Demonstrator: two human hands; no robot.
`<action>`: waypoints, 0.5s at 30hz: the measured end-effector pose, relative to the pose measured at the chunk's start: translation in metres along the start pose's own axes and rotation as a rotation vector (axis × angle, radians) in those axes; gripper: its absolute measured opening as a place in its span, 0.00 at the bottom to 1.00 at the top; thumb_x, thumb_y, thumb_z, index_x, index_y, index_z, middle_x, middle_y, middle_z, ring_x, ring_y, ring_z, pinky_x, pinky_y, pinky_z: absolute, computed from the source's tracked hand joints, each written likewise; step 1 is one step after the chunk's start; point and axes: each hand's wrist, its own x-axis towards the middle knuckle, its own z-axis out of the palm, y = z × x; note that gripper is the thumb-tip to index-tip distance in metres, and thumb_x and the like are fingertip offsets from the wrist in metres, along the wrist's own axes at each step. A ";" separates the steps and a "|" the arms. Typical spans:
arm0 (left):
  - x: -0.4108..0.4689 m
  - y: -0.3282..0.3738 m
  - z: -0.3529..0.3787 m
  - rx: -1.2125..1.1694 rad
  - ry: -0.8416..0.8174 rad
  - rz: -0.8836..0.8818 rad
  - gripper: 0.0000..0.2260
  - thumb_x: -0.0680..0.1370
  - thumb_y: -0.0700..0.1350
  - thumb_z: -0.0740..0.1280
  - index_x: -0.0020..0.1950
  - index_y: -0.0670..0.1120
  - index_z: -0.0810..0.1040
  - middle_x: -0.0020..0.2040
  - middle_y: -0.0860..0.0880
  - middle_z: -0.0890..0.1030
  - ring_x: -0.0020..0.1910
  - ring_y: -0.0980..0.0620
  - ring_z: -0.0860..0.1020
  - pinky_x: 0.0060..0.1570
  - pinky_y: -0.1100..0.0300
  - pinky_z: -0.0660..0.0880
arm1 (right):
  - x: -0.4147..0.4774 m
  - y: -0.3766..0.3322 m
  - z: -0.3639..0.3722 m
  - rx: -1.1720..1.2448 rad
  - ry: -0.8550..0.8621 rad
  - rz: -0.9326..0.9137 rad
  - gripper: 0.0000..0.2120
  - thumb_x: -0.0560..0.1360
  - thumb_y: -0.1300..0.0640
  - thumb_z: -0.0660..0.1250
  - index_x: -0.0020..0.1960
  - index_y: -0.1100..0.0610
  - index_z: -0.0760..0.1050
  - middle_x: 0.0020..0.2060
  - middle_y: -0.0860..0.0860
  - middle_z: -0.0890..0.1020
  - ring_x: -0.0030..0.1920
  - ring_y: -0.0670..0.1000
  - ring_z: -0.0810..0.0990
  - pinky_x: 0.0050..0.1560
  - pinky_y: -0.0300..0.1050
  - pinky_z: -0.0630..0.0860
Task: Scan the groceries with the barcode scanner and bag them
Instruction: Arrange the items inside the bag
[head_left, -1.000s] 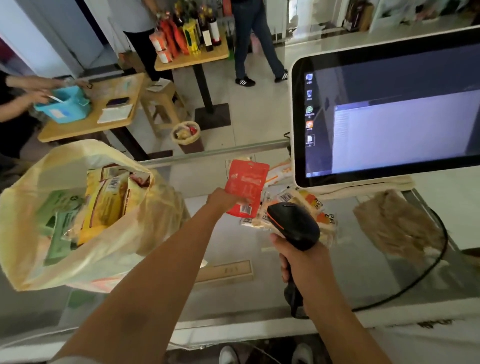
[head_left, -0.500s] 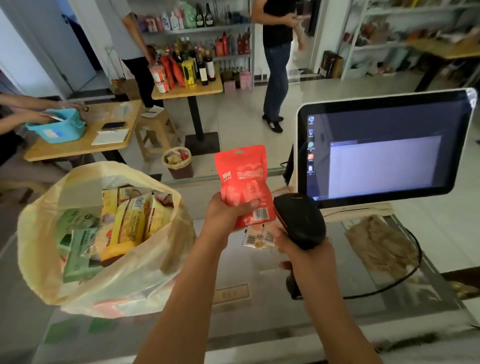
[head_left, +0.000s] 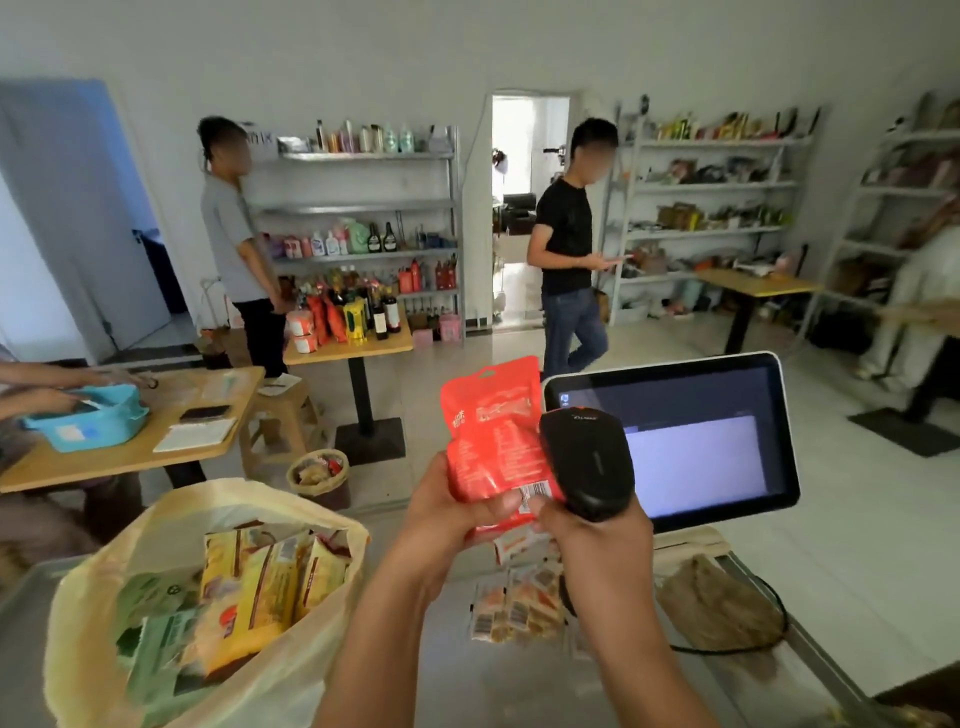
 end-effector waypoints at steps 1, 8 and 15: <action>-0.001 0.001 0.000 0.007 0.002 0.017 0.40 0.56 0.47 0.84 0.64 0.51 0.73 0.56 0.49 0.84 0.53 0.49 0.84 0.52 0.50 0.82 | -0.001 -0.001 0.000 0.012 -0.008 -0.002 0.15 0.67 0.67 0.76 0.47 0.49 0.80 0.39 0.49 0.85 0.41 0.50 0.85 0.44 0.46 0.80; -0.004 0.002 -0.003 -0.038 -0.052 0.019 0.39 0.58 0.42 0.83 0.67 0.46 0.72 0.56 0.45 0.85 0.54 0.44 0.84 0.53 0.46 0.81 | -0.001 0.005 -0.001 0.042 -0.014 0.017 0.23 0.66 0.66 0.78 0.58 0.53 0.79 0.44 0.51 0.86 0.47 0.55 0.85 0.52 0.57 0.81; -0.015 0.023 0.004 -0.052 0.091 -0.075 0.31 0.67 0.67 0.69 0.61 0.47 0.77 0.50 0.47 0.86 0.49 0.46 0.85 0.52 0.47 0.80 | -0.012 0.010 -0.003 0.011 -0.059 0.018 0.18 0.66 0.66 0.77 0.52 0.51 0.80 0.42 0.49 0.85 0.46 0.52 0.84 0.48 0.50 0.81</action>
